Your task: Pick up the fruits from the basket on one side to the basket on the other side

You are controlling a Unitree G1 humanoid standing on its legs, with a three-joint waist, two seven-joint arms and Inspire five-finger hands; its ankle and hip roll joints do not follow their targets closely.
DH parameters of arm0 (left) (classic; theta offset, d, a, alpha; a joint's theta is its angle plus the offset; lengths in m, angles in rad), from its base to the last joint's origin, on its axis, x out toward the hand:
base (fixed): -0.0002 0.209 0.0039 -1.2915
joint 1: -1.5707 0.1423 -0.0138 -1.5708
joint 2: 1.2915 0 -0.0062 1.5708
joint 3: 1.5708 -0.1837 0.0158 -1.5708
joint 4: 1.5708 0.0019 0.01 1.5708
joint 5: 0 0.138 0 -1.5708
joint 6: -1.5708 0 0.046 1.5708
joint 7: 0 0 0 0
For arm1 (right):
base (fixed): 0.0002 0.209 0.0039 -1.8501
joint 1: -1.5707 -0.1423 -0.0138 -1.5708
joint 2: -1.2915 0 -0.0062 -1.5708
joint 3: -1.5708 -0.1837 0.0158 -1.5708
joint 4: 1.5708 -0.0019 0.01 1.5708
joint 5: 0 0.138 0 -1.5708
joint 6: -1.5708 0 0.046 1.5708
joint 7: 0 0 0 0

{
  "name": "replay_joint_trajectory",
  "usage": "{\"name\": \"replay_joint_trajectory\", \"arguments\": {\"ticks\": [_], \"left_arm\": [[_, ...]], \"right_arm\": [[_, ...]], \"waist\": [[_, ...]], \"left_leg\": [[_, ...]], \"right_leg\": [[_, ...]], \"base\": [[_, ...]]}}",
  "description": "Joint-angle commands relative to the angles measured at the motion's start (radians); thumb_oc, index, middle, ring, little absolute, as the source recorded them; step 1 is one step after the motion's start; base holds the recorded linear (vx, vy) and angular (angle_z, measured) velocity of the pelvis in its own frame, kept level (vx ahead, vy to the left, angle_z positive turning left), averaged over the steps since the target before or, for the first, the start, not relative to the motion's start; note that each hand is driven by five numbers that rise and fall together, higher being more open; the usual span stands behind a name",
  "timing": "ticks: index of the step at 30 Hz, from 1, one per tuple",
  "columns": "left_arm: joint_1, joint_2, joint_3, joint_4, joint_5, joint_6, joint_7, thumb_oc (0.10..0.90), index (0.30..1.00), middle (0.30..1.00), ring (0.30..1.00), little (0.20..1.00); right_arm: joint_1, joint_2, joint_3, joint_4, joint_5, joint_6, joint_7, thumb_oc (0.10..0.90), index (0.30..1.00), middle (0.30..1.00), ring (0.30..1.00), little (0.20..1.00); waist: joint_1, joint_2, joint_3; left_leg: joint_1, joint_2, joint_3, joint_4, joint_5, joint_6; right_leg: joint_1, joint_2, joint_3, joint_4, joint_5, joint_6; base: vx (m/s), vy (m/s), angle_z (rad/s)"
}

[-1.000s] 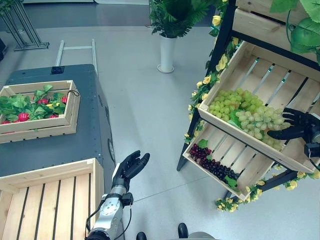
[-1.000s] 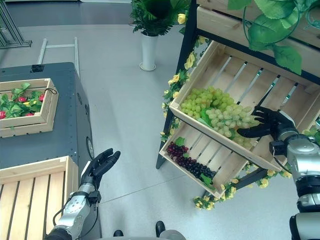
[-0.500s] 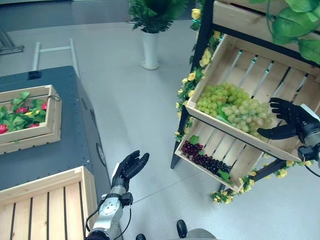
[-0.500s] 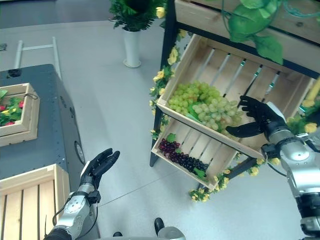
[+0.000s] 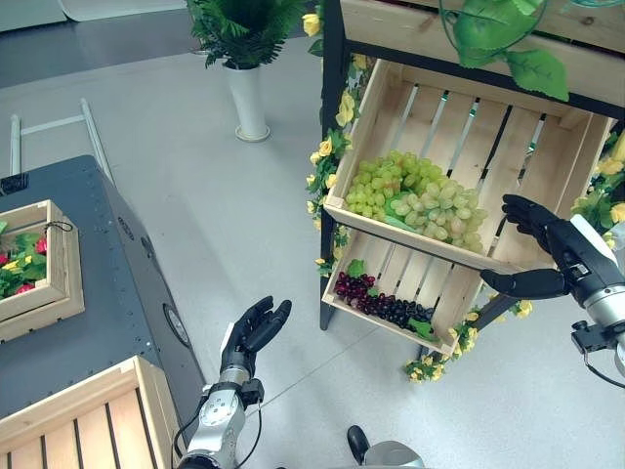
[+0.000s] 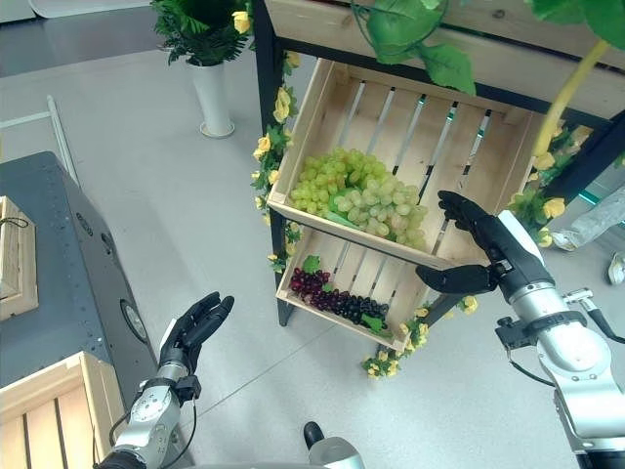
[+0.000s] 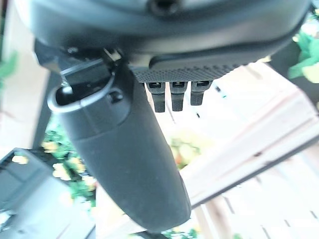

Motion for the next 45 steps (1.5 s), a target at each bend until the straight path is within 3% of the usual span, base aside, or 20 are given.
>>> {"name": "replay_joint_trajectory", "arguments": {"ticks": [1, 5, 9, 15, 22, 28, 32, 40, 45], "left_arm": [[-0.083, 0.021, 0.004, -0.017, 0.032, -0.115, 0.001, 0.800, 0.900, 0.900, 0.900, 0.900], [-0.074, 0.011, -0.006, -0.007, 0.040, -0.104, -0.004, 0.800, 0.900, 0.900, 0.900, 0.900], [-0.057, 0.001, -0.031, 0.005, 0.071, -0.097, -0.006, 0.800, 0.900, 0.900, 0.900, 0.900], [-0.048, -0.008, -0.053, 0.044, 0.067, -0.086, 0.003, 0.800, 0.900, 0.900, 0.900, 0.900], [-0.036, -0.039, -0.073, 0.112, 0.070, -0.062, 0.018, 0.800, 0.900, 0.900, 0.900, 0.900], [-0.044, -0.051, -0.096, 0.161, 0.093, -0.040, 0.038, 0.800, 0.900, 0.900, 0.900, 0.900], [-0.042, -0.064, -0.110, 0.186, 0.102, -0.034, 0.044, 0.800, 0.900, 0.900, 0.900, 0.900], [-0.033, -0.076, -0.110, 0.258, 0.146, -0.016, 0.020, 0.800, 0.900, 0.900, 0.900, 0.900], [-0.038, -0.079, -0.115, 0.316, 0.163, -0.045, -0.015, 0.800, 0.900, 0.900, 0.900, 0.900]], "right_arm": [[-0.133, 0.043, -0.098, -0.104, 0.001, -0.228, 0.032, 0.800, 0.900, 0.900, 0.900, 0.900], [-0.154, 0.071, -0.022, -0.145, -0.104, -0.305, 0.040, 0.800, 0.900, 0.900, 0.900, 0.900], [-0.156, 0.130, 0.085, -0.147, -0.087, -0.308, 0.122, 0.800, 0.900, 0.900, 0.900, 0.900], [-0.174, 0.181, 0.259, -0.085, -0.136, -0.311, 0.143, 0.800, 0.900, 0.900, 0.900, 0.900], [-0.201, 0.319, 0.504, 0.118, -0.111, -0.263, 0.103, 0.800, 0.900, 0.900, 0.900, 0.900], [-0.232, 0.418, 0.642, 0.375, -0.112, -0.266, 0.022, 0.800, 0.900, 0.900, 0.900, 0.900], [-0.242, 0.469, 0.690, 0.531, -0.113, -0.243, -0.036, 0.800, 0.900, 0.900, 0.900, 0.900], [-0.226, 0.541, 0.693, 0.756, -0.090, -0.312, -0.052, 0.800, 0.900, 0.900, 0.900, 0.900], [-0.223, 0.580, 0.683, 0.863, -0.104, -0.327, -0.086, 0.800, 0.900, 0.900, 0.900, 0.900]], "waist": [[0.054, -0.009, -0.042], [0.068, -0.003, -0.046], [0.089, 0.001, -0.045], [0.122, 0.004, -0.037], [0.170, 0.005, -0.026], [0.198, 0.013, -0.026], [0.212, 0.017, -0.029], [0.232, 0.030, -0.035], [0.240, 0.038, -0.035]], "left_leg": [[0.028, -0.038, -0.027, 0.010, -0.127, 0.023], [0.027, -0.041, -0.033, 0.010, -0.126, 0.025], [0.025, -0.044, -0.045, 0.010, -0.124, 0.025], [0.027, -0.048, -0.069, 0.010, -0.119, 0.024], [0.028, -0.054, -0.106, 0.010, -0.108, 0.022], [0.032, -0.055, -0.124, 0.011, -0.108, 0.021], [0.035, -0.055, -0.133, 0.011, -0.108, 0.020], [0.026, -0.060, -0.162, 0.017, -0.105, 0.022], [0.025, -0.065, -0.182, 0.019, -0.107, 0.028]], "right_leg": [[0.017, 0.076, -0.031, 0.004, -0.007, -0.031], [0.018, 0.072, -0.042, 0.004, -0.010, -0.031], [0.022, 0.066, -0.059, 0.004, -0.013, -0.030], [0.035, 0.056, -0.093, 0.002, -0.018, -0.030], [0.053, 0.041, -0.153, 0.004, -0.026, -0.035], [0.070, 0.032, -0.200, 0.005, -0.038, -0.041], [0.079, 0.029, -0.222, 0.008, -0.046, -0.046], [0.086, 0.027, -0.250, 0.012, -0.058, -0.054], [0.092, 0.026, -0.258, 0.013, -0.068, -0.058]], "base": [[0.00, 0.000, 0.00], [0.00, -0.004, 0.01], [0.00, -0.021, 0.05], [-0.01, -0.030, 0.12], [0.00, -0.052, 0.19], [0.00, -0.041, 0.15], [0.00, -0.031, 0.16], [-0.01, -0.020, 0.08], [-0.01, 0.003, 0.08]]}}
